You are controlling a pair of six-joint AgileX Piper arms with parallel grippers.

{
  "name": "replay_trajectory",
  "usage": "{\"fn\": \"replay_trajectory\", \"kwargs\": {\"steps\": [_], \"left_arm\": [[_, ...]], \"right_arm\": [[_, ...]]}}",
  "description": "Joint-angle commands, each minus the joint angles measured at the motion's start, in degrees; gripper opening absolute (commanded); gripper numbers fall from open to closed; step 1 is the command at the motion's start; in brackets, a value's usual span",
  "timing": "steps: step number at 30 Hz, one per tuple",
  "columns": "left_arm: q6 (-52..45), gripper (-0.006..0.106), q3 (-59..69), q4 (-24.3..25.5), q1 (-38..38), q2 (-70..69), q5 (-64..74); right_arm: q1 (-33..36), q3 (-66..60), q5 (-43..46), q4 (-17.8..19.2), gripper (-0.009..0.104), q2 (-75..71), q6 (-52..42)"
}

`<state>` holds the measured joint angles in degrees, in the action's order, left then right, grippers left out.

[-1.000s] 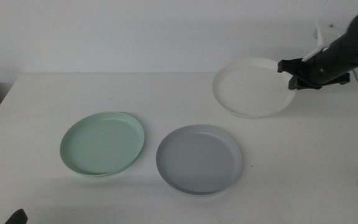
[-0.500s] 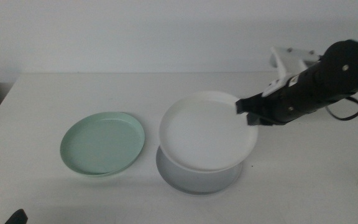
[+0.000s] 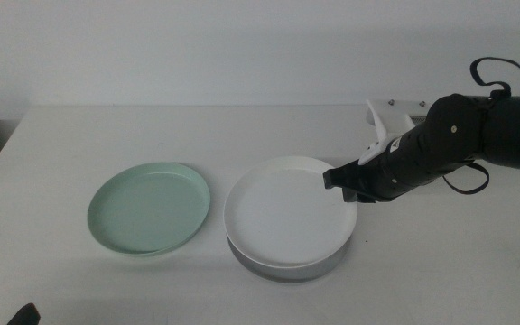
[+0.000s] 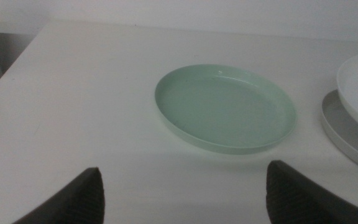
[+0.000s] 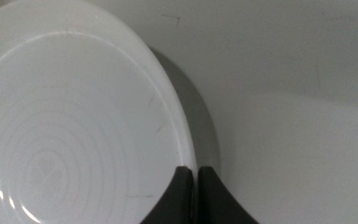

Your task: Stack the three bowls on top of each other.

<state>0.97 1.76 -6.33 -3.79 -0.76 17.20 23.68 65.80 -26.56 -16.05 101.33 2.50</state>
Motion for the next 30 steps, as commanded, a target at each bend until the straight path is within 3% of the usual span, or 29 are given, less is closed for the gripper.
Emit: {"fn": "replay_trajectory", "kwargs": {"steps": [1,11,23,30], "left_arm": [[0.56,0.082,0.33,-0.71,-0.07,-0.82,-4.50],[0.56,0.082,0.33,-0.71,-0.07,-0.82,-4.50],[0.56,0.082,0.33,-0.71,-0.07,-0.82,-4.50],[0.56,0.082,0.33,-0.71,-0.07,-0.82,-4.50]], "right_arm": [[0.13,1.28,3.23,0.14,0.000,-1.90,-0.45],[0.13,1.09,4.88,0.14,0.003,0.48,-0.38],[0.13,1.09,1.60,1.23,0.050,-5.37,-0.75],[0.13,1.09,-6.46,2.48,0.054,-23.71,-9.84]]}}
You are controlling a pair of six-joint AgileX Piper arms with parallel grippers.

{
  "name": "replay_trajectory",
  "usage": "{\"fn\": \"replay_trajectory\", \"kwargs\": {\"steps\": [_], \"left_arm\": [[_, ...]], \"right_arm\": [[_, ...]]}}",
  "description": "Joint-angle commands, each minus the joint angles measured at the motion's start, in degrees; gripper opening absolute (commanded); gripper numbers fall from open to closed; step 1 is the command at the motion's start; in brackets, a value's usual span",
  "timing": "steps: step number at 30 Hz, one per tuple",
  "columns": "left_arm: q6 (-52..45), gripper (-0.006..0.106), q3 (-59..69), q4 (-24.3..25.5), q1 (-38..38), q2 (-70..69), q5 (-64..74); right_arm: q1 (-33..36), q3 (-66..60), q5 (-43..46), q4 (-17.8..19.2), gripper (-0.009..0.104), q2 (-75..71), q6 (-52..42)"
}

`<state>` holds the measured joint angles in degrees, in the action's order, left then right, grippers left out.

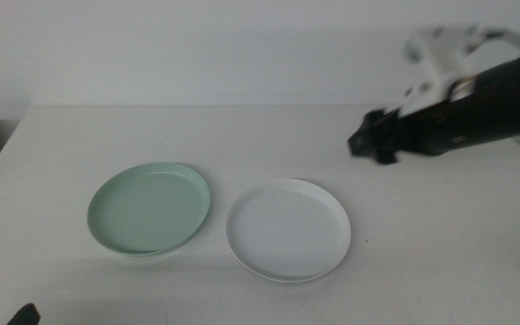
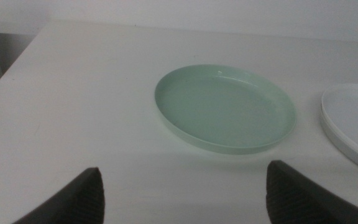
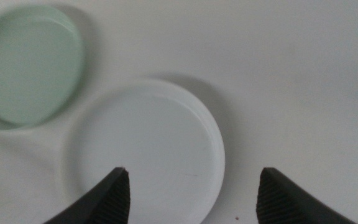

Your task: Stack the three bowls on top of each other.

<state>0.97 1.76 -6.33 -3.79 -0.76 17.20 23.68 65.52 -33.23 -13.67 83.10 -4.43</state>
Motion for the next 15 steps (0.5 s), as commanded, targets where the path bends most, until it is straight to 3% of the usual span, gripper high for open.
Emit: {"fn": "replay_trajectory", "kwargs": {"steps": [1,7,15], "left_arm": [[0.56,0.082,0.33,-0.71,-0.07,-0.82,-4.50],[0.56,0.082,0.33,-0.71,-0.07,-0.82,-4.50],[0.56,0.082,0.33,-0.71,-0.07,-0.82,-4.50]], "right_arm": [[0.13,1.37,-1.09,-0.15,0.054,-8.25,-4.30],[0.13,0.88,-8.87,-1.41,0.054,-23.93,-10.11],[0.13,-9.14,-8.23,-3.12,0.054,-45.21,-12.80]]}}
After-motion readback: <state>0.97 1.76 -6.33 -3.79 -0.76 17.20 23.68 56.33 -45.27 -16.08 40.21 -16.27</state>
